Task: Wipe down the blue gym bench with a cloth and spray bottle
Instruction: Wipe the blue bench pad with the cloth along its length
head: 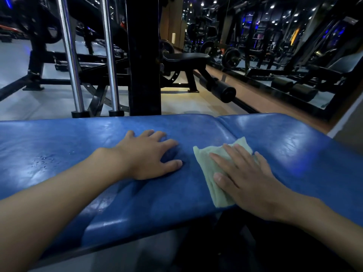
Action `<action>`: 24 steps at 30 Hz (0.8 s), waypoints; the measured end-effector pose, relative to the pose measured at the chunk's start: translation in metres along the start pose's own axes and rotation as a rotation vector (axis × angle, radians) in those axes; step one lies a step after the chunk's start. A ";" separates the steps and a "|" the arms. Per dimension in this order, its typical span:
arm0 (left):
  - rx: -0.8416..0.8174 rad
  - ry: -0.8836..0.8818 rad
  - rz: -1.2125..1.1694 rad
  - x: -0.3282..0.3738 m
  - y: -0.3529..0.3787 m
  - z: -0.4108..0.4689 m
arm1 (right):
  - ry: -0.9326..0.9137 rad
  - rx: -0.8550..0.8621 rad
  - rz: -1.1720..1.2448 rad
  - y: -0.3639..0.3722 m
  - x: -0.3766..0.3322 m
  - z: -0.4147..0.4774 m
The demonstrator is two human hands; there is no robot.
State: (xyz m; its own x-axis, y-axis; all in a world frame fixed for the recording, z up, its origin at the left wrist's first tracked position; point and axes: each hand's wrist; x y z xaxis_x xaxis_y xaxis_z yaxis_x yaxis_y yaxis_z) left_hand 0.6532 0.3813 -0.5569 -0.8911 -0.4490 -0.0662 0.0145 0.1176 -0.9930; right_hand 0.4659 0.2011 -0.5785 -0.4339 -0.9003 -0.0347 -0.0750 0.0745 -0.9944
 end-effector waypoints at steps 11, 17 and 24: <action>-0.116 -0.028 0.032 -0.016 0.006 0.000 | 0.012 0.010 -0.001 -0.007 -0.027 0.143; -0.077 -0.015 0.034 -0.018 0.009 -0.001 | 0.027 0.027 0.025 -0.015 -0.049 0.239; -0.099 -0.029 0.014 -0.019 0.007 -0.002 | 0.011 0.020 0.032 -0.008 -0.046 0.195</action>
State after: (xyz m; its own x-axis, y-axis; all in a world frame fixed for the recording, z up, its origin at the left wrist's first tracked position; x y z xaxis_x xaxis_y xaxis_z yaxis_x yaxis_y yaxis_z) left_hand 0.6694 0.3923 -0.5625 -0.8777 -0.4717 -0.0846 -0.0191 0.2108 -0.9774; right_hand 0.6619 0.1581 -0.5882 -0.4458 -0.8927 -0.0657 -0.0430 0.0946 -0.9946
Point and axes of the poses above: each hand's wrist, its own z-axis towards the middle knuckle, its own y-axis out of the palm, x = y × z, and after that the axes turned 6 degrees about y, right-handed
